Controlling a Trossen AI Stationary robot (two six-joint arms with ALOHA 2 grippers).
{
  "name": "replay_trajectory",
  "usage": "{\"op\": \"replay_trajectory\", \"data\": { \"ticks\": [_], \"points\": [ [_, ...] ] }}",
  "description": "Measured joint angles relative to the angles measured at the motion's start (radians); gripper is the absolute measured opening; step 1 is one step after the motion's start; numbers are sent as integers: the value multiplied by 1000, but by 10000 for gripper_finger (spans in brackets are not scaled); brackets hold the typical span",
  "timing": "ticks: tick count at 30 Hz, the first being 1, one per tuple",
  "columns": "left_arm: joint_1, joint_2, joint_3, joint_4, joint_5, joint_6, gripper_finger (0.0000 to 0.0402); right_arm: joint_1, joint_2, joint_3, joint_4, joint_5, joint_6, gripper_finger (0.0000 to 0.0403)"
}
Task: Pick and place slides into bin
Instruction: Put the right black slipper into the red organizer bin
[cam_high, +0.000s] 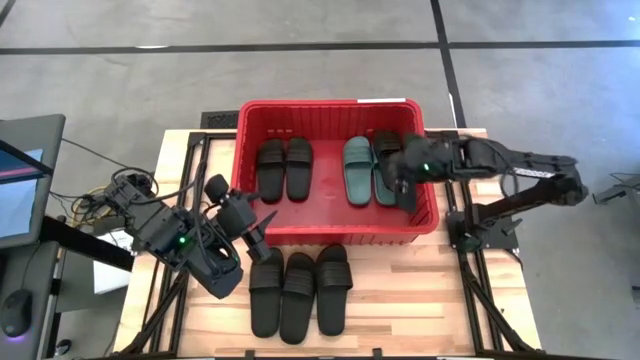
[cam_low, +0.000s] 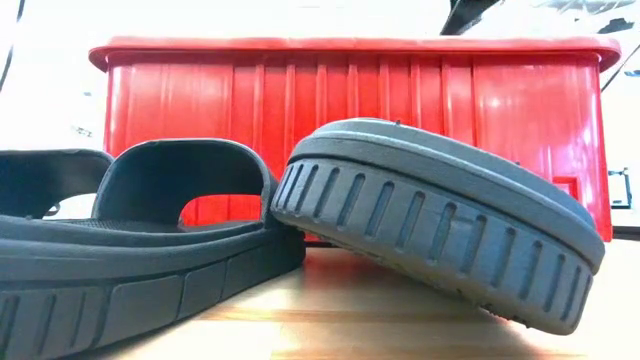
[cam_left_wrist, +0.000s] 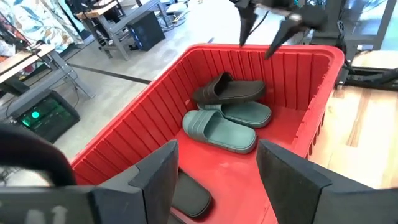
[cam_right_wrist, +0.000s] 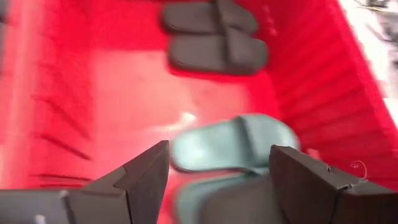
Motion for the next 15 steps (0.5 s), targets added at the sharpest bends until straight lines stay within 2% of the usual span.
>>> {"op": "replay_trajectory", "data": {
  "ticks": [8,15],
  "points": [
    [-17,0,0,0,27,54,206,323,26,1,45,17,324,260],
    [-38,0,0,0,36,71,206,551,175,0,152,170,436,260]
  ]
}}
